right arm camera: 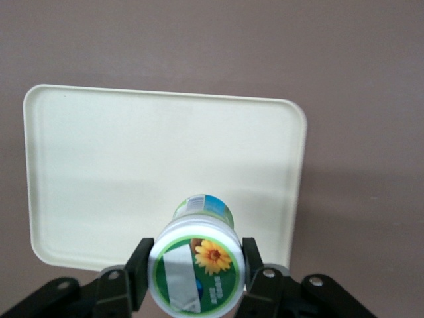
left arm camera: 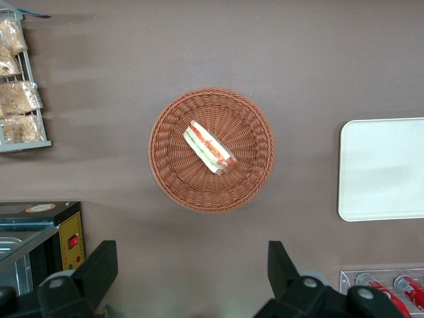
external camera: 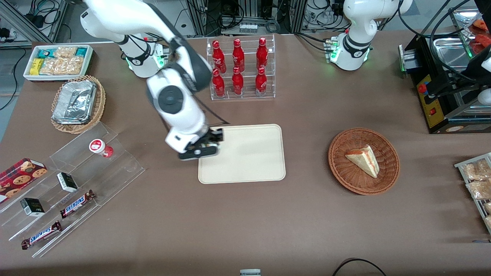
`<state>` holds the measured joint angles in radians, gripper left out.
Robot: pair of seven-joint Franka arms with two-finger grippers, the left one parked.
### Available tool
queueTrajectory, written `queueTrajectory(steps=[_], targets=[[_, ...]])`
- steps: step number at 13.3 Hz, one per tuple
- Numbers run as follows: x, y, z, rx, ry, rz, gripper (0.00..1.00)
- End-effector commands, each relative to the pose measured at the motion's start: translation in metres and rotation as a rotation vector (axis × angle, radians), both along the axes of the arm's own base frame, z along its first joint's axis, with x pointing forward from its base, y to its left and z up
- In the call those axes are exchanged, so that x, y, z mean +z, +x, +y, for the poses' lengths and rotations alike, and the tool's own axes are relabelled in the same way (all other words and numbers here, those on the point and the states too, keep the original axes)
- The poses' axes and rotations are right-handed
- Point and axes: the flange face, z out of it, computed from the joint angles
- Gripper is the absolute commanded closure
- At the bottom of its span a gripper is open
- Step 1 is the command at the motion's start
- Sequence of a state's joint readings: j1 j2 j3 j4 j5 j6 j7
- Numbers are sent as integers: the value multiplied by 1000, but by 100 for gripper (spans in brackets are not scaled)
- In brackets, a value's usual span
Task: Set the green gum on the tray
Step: 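Lift the gum container and carry it over the cream tray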
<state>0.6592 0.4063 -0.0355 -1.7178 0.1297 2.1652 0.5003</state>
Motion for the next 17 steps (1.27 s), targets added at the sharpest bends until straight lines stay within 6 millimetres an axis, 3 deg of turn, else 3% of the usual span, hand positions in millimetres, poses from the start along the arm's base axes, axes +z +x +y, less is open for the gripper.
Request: queueTrajectory(steps=[1,4,6,8,15,16,17], targets=[[-30,0,31,-74,14,-17,100],[-68,-16,58,-97,1,-10,100],[-81,-17,63,-103,-7,-6,100],[-92,-36,82,-72,-17,4,100],[-117,-38,86,-89,-27,-14,100],[-117,-38,86,-91,-28,-14,92],[-119,-38,85,-93,-29,-13,60]])
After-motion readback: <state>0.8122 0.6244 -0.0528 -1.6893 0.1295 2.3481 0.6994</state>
